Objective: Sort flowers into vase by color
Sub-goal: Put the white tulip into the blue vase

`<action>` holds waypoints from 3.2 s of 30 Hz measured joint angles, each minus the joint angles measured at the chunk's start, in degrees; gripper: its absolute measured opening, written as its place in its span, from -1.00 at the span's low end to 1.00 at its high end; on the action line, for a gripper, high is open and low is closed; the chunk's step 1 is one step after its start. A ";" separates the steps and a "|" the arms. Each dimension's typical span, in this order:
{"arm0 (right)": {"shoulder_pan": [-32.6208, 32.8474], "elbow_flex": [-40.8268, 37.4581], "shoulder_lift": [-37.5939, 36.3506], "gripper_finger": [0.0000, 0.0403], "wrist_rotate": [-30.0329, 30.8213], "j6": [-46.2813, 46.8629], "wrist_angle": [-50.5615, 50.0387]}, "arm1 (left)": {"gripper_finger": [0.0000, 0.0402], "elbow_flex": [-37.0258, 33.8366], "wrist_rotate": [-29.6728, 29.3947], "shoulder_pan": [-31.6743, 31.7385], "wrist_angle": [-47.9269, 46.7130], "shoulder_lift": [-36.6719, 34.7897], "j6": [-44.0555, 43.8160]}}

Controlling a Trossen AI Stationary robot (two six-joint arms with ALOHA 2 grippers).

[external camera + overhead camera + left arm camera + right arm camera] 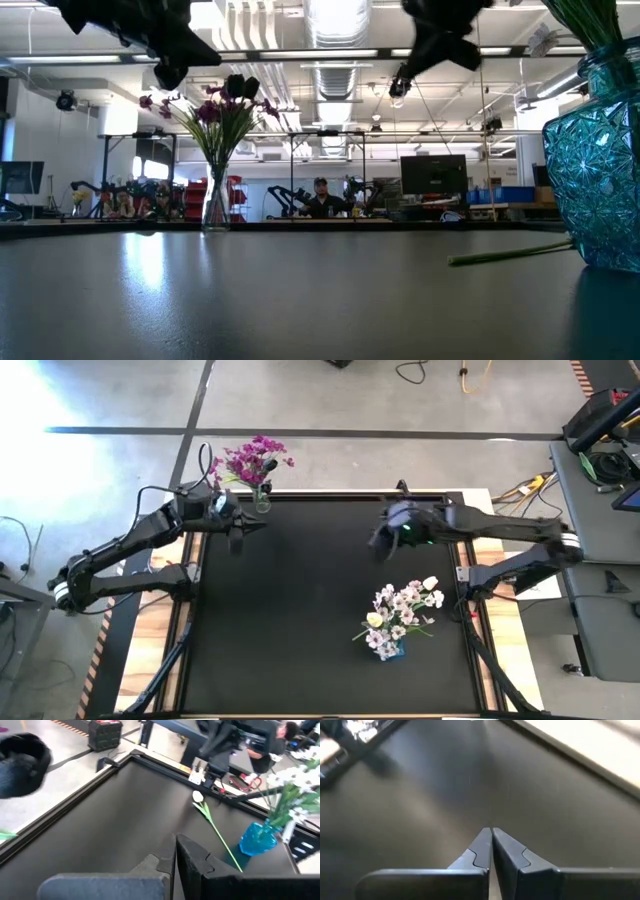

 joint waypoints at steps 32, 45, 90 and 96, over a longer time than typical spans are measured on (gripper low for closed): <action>19.87 -27.86 1.78 -0.12 -10.08 98.24 -12.11 | -1.00 8.59 -1.24 0.09 -10.62 8.22 -0.15; 19.84 -30.09 7.68 -0.26 -11.57 103.11 -7.07 | -1.00 8.59 -1.22 0.11 -11.63 7.99 0.09; 21.00 -10.06 -19.13 -0.94 41.05 36.74 -15.13 | -1.00 8.59 -7.32 0.11 -11.56 0.90 -1.44; 27.39 -5.26 -21.68 -0.94 43.33 26.78 -16.95 | -1.00 8.59 -7.39 0.11 -9.19 0.12 -1.92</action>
